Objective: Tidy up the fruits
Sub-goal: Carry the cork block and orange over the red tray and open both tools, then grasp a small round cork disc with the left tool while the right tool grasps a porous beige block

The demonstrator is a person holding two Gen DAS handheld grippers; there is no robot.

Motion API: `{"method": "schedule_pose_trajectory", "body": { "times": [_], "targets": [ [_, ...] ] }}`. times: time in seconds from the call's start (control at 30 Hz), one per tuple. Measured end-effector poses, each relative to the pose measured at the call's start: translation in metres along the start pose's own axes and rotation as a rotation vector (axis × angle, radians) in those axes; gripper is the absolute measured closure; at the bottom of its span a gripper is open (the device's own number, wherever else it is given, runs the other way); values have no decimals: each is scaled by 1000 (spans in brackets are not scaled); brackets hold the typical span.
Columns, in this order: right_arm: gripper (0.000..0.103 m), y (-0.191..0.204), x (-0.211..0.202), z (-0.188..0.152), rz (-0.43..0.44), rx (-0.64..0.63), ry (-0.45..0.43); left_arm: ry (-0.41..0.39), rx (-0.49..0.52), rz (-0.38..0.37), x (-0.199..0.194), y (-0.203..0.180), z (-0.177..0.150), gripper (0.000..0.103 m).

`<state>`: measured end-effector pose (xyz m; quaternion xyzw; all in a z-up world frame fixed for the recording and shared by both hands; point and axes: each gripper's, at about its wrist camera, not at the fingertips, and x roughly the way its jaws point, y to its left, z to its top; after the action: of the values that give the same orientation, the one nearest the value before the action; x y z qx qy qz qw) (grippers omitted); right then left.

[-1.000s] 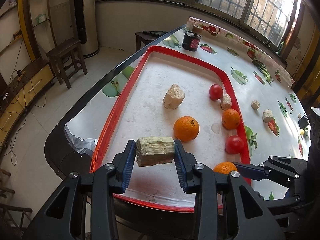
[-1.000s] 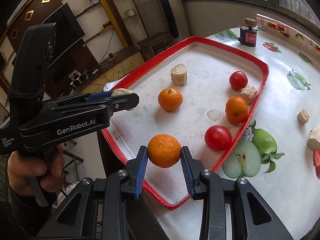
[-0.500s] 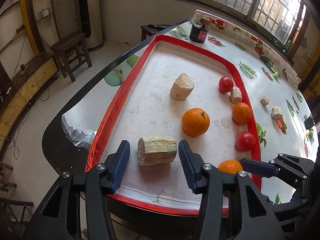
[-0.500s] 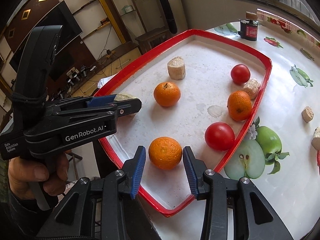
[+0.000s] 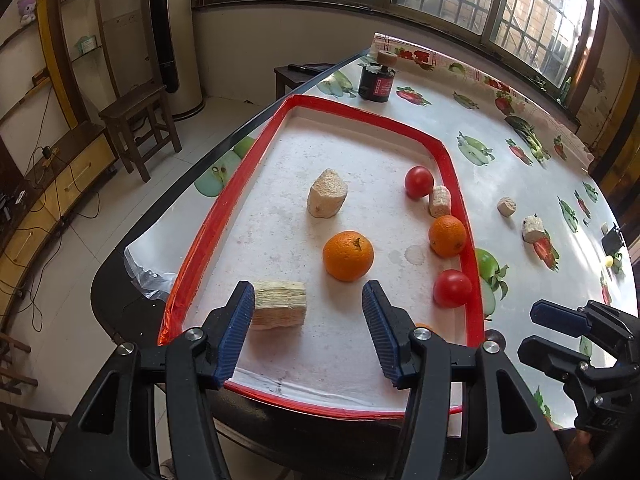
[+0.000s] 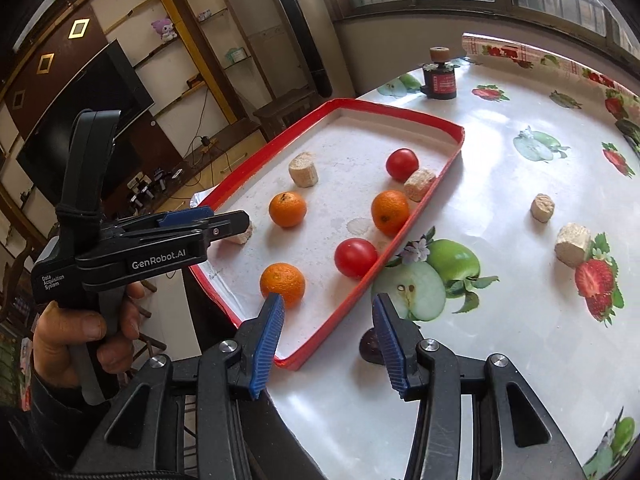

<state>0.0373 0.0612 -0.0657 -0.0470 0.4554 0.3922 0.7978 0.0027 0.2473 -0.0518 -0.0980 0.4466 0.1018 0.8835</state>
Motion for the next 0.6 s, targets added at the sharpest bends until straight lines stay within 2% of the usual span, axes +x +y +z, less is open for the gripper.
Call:
{"method": "schedule_pose_trajectory", "body": {
  "times": [0.27,0.6],
  "targets": [
    [55,-52,-33,-13,-70,114,-43,-12,57,-75,-8,-40,5,48],
    [54,-106,-55,-31,-151,212,-64,3,151,-153,-4,-102,10,48]
  ]
}}
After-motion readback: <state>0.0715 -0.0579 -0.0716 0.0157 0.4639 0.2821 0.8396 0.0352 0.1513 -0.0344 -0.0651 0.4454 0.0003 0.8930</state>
